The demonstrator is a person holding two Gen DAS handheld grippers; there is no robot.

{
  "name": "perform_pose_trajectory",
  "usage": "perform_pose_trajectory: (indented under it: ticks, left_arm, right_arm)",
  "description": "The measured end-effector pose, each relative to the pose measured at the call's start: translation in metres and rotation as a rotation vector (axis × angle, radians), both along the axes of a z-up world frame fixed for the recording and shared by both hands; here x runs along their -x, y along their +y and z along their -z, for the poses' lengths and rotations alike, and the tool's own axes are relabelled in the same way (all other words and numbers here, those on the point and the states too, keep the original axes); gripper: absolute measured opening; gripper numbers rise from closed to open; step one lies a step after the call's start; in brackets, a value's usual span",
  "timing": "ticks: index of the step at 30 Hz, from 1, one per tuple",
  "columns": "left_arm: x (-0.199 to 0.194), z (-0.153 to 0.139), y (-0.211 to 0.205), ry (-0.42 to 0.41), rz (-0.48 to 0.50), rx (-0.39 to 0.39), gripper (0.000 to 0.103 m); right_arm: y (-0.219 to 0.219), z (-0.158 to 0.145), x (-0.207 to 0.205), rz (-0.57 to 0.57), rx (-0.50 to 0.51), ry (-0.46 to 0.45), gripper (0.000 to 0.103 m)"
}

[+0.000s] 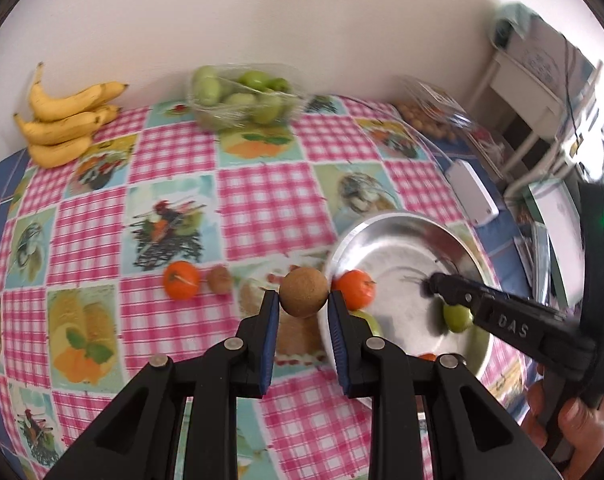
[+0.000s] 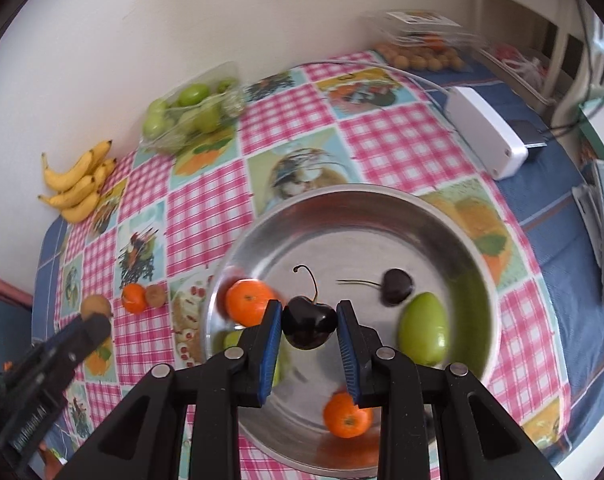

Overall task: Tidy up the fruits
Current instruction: 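Carry the kiwi in the left tool over the bowl while the right tool carries the cherry, then open the left tool to drop the kiwi while the right tool releases the cherry into the bowl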

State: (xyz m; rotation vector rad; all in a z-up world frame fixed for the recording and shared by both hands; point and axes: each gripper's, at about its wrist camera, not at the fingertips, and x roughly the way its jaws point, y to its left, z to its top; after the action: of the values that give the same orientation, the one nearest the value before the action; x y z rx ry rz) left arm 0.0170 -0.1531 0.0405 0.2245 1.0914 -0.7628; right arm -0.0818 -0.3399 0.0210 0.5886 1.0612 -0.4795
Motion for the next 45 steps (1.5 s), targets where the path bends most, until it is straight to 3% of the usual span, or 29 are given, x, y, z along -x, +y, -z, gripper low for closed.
perform_pose_trajectory:
  ticks: [9,17,31,45]
  left_arm:
    - [0.037,0.017,-0.034,0.074,0.154,-0.009,0.026]
    - [0.057,0.042,-0.051,0.12,0.225,-0.072,0.026]
    - [0.062,0.073,-0.06,0.24,0.247,-0.105,0.026]
    - [0.05,0.063,-0.049,0.208,0.189,-0.107,0.026]
  right_arm:
    - [-0.009,0.002,0.017,0.025,-0.007,0.008,0.03]
    - [-0.007,0.016,0.015,0.0,-0.045,0.045,0.03]
    - [0.001,0.04,0.004,-0.038,-0.101,0.111,0.03]
    - [0.002,0.044,0.001,-0.042,-0.093,0.136,0.03]
